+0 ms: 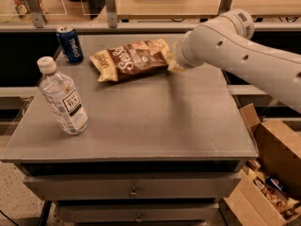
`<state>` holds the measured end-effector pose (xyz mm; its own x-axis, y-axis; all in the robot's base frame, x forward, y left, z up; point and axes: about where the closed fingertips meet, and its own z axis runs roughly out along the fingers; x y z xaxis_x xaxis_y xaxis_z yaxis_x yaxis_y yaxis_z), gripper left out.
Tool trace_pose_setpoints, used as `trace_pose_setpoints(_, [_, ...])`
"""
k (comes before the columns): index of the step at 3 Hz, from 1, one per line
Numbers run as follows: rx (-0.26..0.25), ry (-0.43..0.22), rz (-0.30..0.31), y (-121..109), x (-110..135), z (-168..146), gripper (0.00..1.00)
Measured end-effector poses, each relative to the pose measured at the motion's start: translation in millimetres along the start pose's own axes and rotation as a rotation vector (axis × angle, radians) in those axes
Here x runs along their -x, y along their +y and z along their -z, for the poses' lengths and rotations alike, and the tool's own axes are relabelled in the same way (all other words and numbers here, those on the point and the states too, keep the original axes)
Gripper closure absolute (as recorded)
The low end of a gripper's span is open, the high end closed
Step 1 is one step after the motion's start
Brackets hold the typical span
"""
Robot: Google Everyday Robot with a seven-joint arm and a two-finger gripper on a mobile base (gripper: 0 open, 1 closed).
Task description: Move brown chip bag near blue plastic bottle
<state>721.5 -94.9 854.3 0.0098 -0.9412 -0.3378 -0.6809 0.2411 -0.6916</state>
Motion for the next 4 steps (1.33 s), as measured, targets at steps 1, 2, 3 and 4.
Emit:
trace_pose_setpoints(1, [0.005,0.003,0.005,1,1,-2,0.71])
trace_pose_setpoints(2, [0.002,0.012,0.001,0,1,0,0.94])
trace_pose_setpoints(3, [-0.005,0.009,-0.001,-5,4,9,1.0])
trace_pose_setpoints(4, [-0.014,0.01,0.015,-8,5,27,1.0])
